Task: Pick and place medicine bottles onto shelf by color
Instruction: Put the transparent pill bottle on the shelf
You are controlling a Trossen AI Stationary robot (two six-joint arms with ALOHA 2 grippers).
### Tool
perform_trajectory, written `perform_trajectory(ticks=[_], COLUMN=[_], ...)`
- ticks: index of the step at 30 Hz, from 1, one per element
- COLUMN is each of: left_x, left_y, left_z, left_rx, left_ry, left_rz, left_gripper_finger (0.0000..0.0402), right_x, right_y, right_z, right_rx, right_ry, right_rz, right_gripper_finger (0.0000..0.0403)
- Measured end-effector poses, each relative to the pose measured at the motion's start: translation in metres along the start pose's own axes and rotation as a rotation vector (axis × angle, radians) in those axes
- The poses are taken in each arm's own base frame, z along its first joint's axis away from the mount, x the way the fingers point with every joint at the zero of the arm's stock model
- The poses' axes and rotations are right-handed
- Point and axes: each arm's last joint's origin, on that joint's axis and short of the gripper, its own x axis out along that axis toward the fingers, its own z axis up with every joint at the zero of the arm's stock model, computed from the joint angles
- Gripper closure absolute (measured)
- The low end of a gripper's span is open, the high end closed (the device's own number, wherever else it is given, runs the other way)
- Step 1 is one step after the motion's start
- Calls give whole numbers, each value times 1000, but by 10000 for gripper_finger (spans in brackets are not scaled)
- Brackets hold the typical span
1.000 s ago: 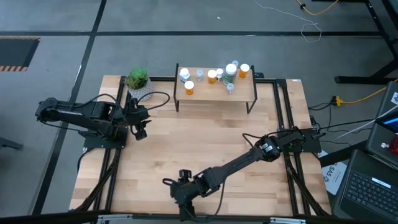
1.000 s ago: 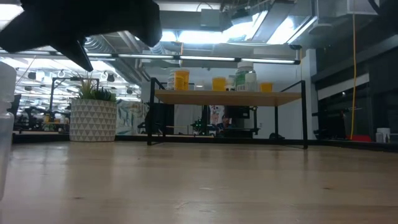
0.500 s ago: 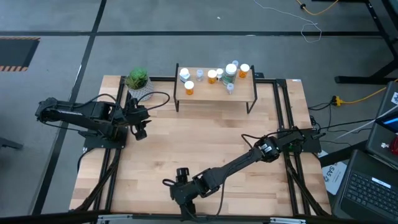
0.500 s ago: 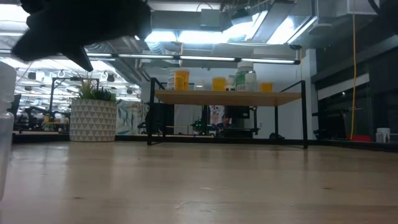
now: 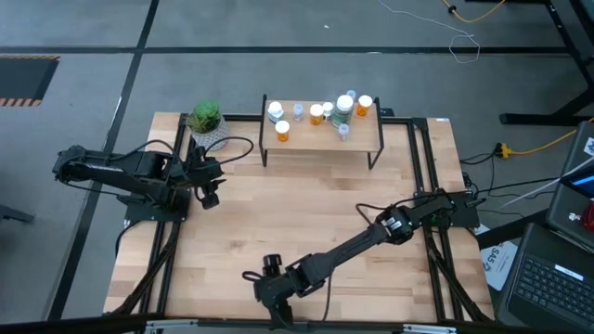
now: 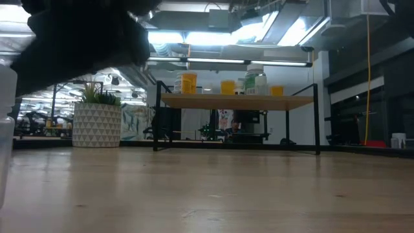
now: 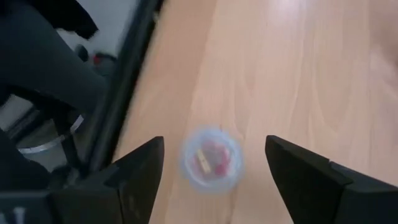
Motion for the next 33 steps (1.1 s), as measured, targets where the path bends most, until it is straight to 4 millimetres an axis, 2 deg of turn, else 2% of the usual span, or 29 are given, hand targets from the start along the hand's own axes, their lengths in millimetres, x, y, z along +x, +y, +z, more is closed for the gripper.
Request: perform_trajectory(ticks=[7, 10, 15, 18, 21, 25, 30, 33], left_x=[0, 0, 0, 0, 0, 0, 0, 0], left_y=[0, 0, 0, 0, 0, 0, 0, 0], left_z=[0, 0, 0, 0, 0, 0, 0, 0], left_rx=[0, 0, 0, 0, 0, 0, 0, 0], left_ry=[0, 0, 0, 1, 0, 0, -1, 0], left_rz=[0, 0, 0, 0, 0, 0, 0, 0], left_gripper_finger=[303, 303, 303, 303, 303, 303, 303, 303], right_x=[6, 6, 6, -1, -24, -71, -136, -178], right_y=[-1, -1, -1, -3, -10, -22, -46, -75], right_z=[-4, -4, -4, -2, 9, 22, 36, 40], right_rx=[-6, -5, 26, 76, 86, 60, 52, 143], right_ry=[6, 7, 4, 26, 45, 16, -46, -119], right_rz=[-35, -36, -37, -94, -200, -377, -748, -1000], right_gripper_finger=[136, 172, 261, 263, 263, 263, 263, 263])
